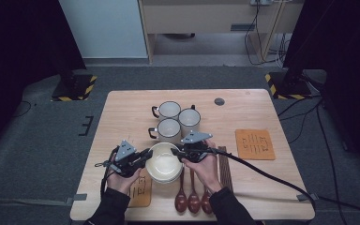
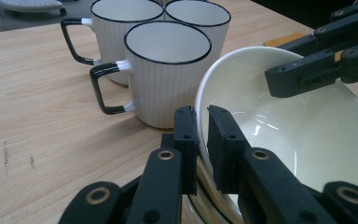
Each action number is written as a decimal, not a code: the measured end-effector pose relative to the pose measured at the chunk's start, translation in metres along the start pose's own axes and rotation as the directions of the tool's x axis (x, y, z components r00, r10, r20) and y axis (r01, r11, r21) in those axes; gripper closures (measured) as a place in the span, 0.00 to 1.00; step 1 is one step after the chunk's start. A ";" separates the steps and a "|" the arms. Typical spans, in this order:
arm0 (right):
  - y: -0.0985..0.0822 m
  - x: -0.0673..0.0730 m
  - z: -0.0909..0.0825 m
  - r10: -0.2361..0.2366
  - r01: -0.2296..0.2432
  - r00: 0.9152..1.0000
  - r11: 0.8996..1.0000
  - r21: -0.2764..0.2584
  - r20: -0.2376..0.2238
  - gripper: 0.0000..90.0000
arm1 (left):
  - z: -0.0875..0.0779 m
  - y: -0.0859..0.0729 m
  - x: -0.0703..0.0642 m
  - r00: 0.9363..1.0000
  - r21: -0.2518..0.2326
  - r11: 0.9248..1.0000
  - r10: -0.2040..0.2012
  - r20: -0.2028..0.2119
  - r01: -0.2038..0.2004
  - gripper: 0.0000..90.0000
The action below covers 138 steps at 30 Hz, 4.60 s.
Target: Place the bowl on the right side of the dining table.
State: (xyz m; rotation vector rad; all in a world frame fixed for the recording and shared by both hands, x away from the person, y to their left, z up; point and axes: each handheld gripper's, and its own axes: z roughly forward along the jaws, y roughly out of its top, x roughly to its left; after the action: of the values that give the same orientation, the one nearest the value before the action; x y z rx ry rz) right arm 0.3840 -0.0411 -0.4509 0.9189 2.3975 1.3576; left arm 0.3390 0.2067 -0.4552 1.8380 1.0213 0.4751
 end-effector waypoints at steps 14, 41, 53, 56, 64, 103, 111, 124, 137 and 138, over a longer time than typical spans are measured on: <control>-0.005 0.004 0.008 0.020 -0.019 0.998 1.000 -0.024 0.056 0.91 | 0.001 0.000 -0.001 1.000 -0.002 1.000 0.021 -0.001 -0.021 0.90; 0.012 0.013 -0.008 -0.050 0.053 0.997 0.996 -0.064 0.056 0.91 | 0.010 0.009 -0.009 1.000 -0.009 1.000 0.007 -0.027 -0.007 0.90; 0.016 0.013 -0.017 -0.047 0.050 0.997 0.997 -0.063 0.054 0.89 | 0.004 0.013 -0.017 0.997 -0.054 0.997 0.053 -0.054 -0.056 0.91; 0.016 0.013 -0.017 -0.024 0.027 0.999 0.998 -0.048 0.046 0.82 | 0.002 0.014 -0.019 0.996 -0.069 0.996 0.061 -0.060 -0.065 0.91; 0.014 0.012 -0.014 0.013 -0.013 0.998 1.000 0.001 0.053 0.78 | -0.002 0.017 -0.025 0.993 -0.108 0.989 0.092 -0.078 -0.100 0.91; 0.017 0.007 -0.011 0.093 -0.099 0.991 0.994 0.050 0.096 0.91 | -0.017 0.020 -0.015 1.000 -0.306 0.952 -0.028 -0.001 0.026 0.38; 0.020 0.005 -0.015 0.085 -0.089 0.992 0.995 0.041 0.092 0.91 | -0.031 0.021 0.000 0.996 -0.366 0.928 -0.084 -0.036 0.065 0.36; 0.030 0.002 -0.031 0.077 -0.076 0.994 0.997 -0.012 0.075 0.90 | -0.030 0.011 0.023 0.986 -0.318 0.944 -0.130 -0.106 0.090 0.36; 0.039 -0.003 -0.049 0.070 -0.065 0.994 0.996 -0.064 0.086 0.90 | -0.024 -0.003 0.044 0.974 -0.246 0.964 -0.148 -0.173 0.103 0.34; 0.040 -0.003 -0.050 0.071 -0.065 0.994 0.996 -0.064 0.089 0.90 | -0.024 -0.004 0.045 0.973 -0.242 0.965 -0.148 -0.177 0.102 0.34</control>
State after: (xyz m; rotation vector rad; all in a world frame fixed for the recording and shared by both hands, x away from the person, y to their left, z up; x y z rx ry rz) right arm 0.3784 -0.0630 -0.3906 1.0317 2.2639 1.3740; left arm 0.3467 0.2573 -0.4515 1.5320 1.1545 0.6770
